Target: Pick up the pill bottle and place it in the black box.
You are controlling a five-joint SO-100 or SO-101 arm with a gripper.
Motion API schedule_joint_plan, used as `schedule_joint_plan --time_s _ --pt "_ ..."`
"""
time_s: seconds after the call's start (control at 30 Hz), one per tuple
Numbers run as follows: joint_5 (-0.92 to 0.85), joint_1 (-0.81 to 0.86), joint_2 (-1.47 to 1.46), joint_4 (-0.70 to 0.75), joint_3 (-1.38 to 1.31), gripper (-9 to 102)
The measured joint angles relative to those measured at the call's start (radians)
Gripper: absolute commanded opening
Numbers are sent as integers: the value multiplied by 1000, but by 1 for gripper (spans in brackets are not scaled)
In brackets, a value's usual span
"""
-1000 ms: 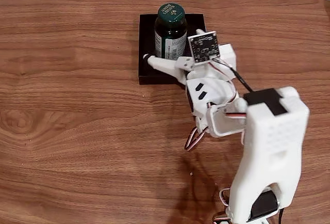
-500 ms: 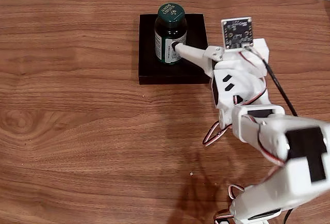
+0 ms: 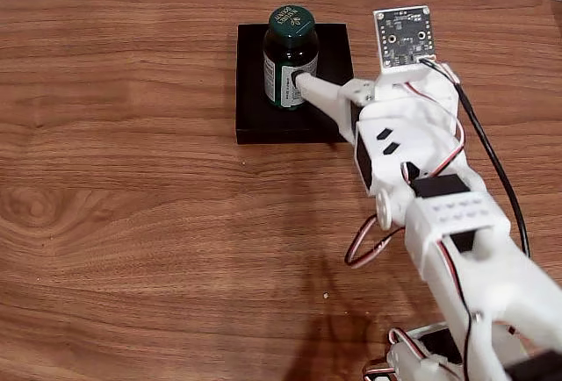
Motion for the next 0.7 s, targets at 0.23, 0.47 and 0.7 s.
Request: schedule_joint_plan --time_s 0.23,0.47,0.7 --pt "-29 -64 235 213 84 11" --pt "-72 -77 414 459 89 3" --pt "-98 -67 549 676 78 0"
